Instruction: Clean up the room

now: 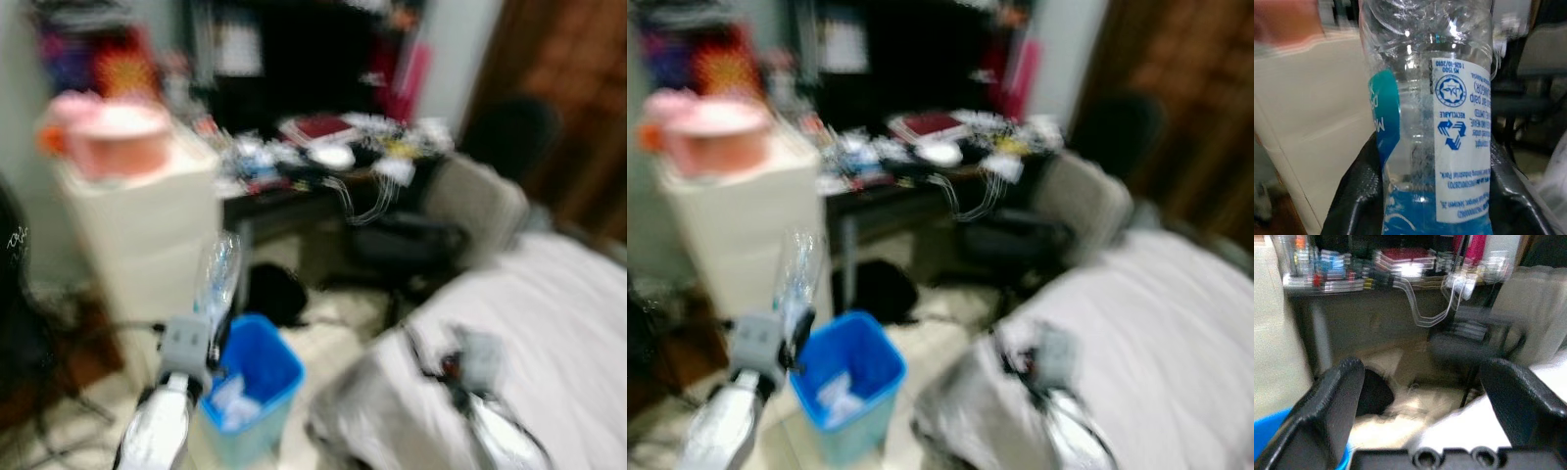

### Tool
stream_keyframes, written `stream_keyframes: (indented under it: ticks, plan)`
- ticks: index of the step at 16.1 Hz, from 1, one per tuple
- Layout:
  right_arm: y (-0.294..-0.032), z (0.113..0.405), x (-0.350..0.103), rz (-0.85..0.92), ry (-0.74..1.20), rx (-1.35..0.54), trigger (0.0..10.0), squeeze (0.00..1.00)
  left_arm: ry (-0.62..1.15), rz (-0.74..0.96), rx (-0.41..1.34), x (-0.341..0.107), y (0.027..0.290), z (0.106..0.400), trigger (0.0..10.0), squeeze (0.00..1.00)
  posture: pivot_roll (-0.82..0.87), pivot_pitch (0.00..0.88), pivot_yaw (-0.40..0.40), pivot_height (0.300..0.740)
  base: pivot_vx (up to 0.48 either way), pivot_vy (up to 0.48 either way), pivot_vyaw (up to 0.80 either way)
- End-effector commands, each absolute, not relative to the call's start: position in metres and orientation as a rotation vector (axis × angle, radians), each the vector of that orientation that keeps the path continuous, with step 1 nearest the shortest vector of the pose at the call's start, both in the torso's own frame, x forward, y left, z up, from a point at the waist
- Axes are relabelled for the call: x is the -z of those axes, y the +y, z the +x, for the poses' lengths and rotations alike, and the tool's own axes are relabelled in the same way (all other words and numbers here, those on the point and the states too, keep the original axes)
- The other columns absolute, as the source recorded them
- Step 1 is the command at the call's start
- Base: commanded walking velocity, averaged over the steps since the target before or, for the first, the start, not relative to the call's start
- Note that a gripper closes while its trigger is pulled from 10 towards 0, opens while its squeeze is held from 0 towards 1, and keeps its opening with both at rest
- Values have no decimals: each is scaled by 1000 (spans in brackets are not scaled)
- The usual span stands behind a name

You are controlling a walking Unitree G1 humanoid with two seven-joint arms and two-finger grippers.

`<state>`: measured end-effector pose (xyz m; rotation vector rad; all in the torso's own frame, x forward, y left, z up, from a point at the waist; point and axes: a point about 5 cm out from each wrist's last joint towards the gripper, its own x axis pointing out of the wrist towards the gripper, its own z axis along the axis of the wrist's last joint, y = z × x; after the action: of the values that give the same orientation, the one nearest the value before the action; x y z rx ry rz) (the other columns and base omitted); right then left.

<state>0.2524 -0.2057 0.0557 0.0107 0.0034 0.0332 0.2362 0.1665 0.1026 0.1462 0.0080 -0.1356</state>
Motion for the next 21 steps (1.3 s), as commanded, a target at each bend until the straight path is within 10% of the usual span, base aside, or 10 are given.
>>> stream_keyframes:
  ticks: [1, 20, 21]
  plan:
    - [-212, 245, -76, -21, -95, -21, 10000, 0, -107, 143, 199, -127, 160, 233, 10000, 0, 159, 4, -94, 740, 480, 0, 0]
    - [-169, 279, -51, 64, 100, -214, 10000, 0, 347, 122, 236, -39, 172, 314, 10000, 0, 130, 15, -123, 740, 328, 0, 188]
    - [-170, 279, -51, 63, 101, -218, 10000, 0, 358, 103, 227, -39, 170, 318, 10000, 376, 124, 17, -123, 740, 0, 0, 0]
